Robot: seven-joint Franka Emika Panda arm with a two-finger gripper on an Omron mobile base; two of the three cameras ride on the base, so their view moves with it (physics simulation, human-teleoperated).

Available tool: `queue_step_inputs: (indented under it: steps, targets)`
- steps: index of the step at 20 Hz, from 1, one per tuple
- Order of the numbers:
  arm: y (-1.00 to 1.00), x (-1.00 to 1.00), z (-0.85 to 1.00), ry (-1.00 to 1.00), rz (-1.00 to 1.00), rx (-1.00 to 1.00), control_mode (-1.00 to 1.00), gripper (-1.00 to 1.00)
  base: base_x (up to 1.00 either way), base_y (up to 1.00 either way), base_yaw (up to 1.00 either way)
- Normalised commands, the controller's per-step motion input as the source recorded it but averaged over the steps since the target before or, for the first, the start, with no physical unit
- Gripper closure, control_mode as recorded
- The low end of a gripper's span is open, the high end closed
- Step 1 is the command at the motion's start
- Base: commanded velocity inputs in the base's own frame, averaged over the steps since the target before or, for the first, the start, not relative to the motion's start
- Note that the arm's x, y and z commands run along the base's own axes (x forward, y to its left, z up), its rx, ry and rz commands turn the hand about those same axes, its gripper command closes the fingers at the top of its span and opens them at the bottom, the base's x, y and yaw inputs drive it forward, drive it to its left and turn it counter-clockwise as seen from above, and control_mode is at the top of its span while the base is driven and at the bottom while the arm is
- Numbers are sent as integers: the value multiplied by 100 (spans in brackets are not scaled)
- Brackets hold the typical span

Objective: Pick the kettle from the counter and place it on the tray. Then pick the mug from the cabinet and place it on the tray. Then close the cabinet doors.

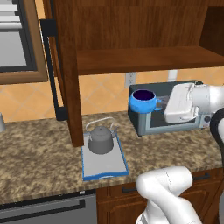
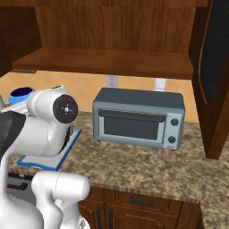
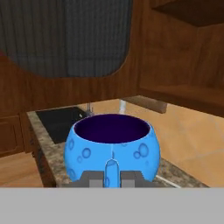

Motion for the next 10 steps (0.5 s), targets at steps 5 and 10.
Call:
queue_step_inputs:
  steps: [5, 10]
  targets:
    - [35, -27, -47, 11, 11, 0, -100, 100, 0, 0, 0]
    - [10, 0, -62, 6, 13, 0, -100, 100, 0, 0, 0]
